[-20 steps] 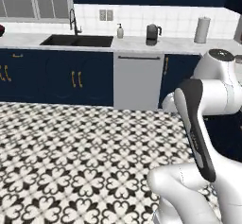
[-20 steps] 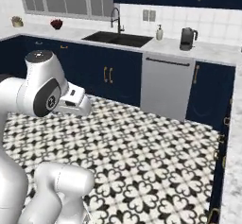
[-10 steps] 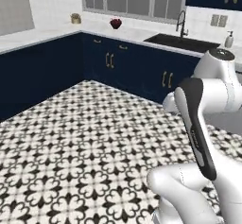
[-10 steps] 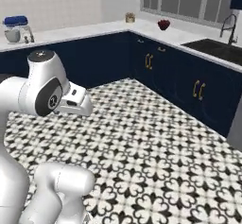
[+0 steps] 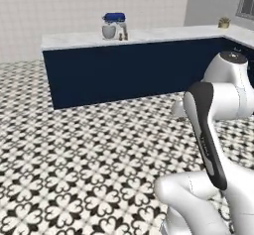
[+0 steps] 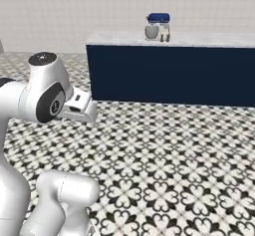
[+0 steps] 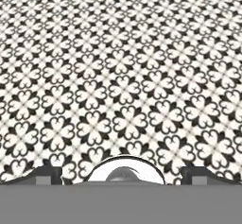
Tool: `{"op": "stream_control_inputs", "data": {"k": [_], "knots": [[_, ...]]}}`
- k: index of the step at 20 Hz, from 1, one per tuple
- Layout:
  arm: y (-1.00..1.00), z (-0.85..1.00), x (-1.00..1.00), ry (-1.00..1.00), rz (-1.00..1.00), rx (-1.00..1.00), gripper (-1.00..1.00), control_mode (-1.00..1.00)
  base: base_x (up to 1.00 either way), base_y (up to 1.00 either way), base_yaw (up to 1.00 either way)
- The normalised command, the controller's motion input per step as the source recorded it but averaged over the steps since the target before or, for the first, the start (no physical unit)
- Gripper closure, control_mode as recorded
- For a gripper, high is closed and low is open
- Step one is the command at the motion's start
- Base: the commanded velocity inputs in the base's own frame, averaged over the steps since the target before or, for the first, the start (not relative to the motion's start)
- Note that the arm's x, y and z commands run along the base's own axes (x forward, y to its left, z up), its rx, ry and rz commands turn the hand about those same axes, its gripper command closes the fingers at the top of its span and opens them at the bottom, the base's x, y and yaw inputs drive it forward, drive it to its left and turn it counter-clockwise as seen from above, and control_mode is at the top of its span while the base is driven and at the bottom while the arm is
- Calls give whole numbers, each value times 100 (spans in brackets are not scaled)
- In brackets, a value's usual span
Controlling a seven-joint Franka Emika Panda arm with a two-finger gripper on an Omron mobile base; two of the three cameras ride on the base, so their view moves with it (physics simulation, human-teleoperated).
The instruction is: Navigate to the fridge.
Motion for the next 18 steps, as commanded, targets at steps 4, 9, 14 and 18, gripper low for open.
{"op": "stream_control_inputs", "data": {"k": [4,9,14,18], "knots": [[0,0,0,0,0,0,-100,100,11,0,100],[0,0,0,0,0,0,-100,100,65,0,94],[0,0,0,0,0,0,-100,100,100,-1,79],[0,0,0,0,0,0,-100,100,100,-1,79]]}}
